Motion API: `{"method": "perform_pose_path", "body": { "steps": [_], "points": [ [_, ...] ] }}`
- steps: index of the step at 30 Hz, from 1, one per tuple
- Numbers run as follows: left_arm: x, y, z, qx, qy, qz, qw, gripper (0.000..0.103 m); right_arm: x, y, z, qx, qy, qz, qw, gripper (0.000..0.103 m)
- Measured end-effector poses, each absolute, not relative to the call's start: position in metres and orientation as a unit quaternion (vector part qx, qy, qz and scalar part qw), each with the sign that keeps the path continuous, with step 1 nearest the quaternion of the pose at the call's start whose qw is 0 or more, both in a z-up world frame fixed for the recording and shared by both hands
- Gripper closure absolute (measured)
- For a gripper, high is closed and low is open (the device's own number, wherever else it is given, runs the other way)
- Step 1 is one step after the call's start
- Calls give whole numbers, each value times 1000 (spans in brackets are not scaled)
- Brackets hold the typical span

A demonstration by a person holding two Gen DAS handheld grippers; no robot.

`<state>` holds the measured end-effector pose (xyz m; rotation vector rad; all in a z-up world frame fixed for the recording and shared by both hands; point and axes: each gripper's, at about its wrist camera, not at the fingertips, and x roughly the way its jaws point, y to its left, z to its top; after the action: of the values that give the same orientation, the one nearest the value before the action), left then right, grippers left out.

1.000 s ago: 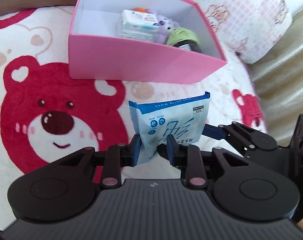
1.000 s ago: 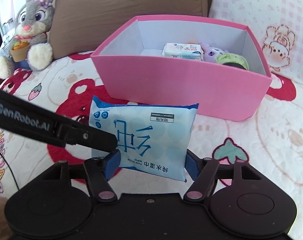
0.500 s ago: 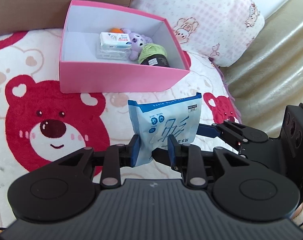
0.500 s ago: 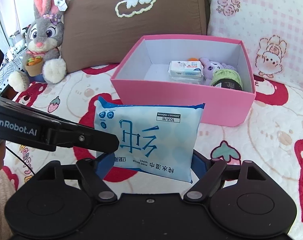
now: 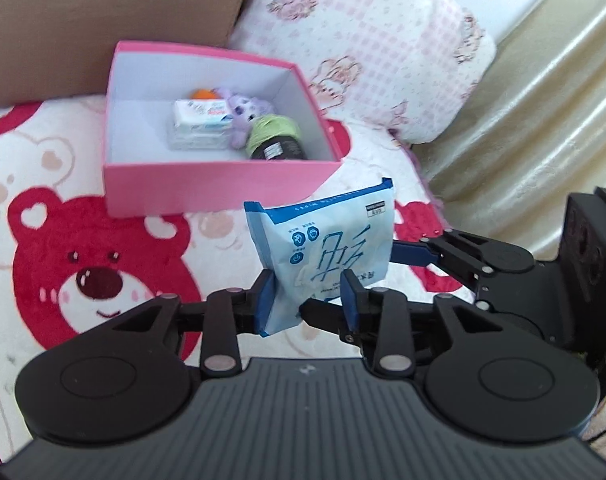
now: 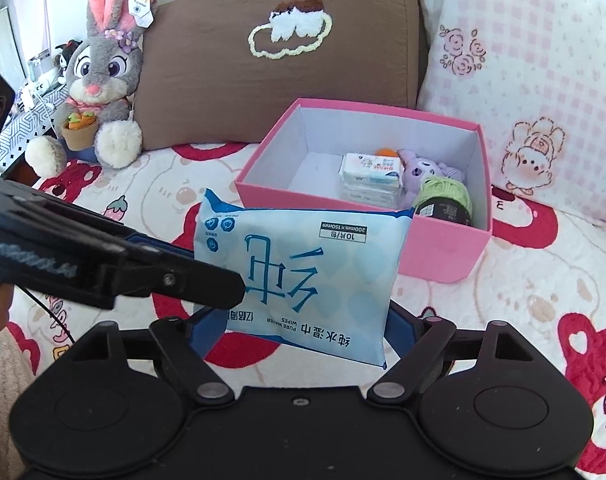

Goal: Organize objects
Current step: 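Lift the wet-wipes pack with the left gripper and carry it over the box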

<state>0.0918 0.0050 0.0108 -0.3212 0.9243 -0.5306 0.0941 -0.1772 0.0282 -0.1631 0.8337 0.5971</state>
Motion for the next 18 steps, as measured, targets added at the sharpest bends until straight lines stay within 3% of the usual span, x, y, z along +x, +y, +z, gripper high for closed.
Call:
{"method": "perform_pose_path", "body": {
  "steps": [13,18],
  "points": [
    [113,20,36,-184,419,-251,853,70,107,-184,61,-55,358,315,877,17],
    [126,29,39,-191,411,-217,865,69,121,-177,68,-47,343,336,876,24]
  ]
}}
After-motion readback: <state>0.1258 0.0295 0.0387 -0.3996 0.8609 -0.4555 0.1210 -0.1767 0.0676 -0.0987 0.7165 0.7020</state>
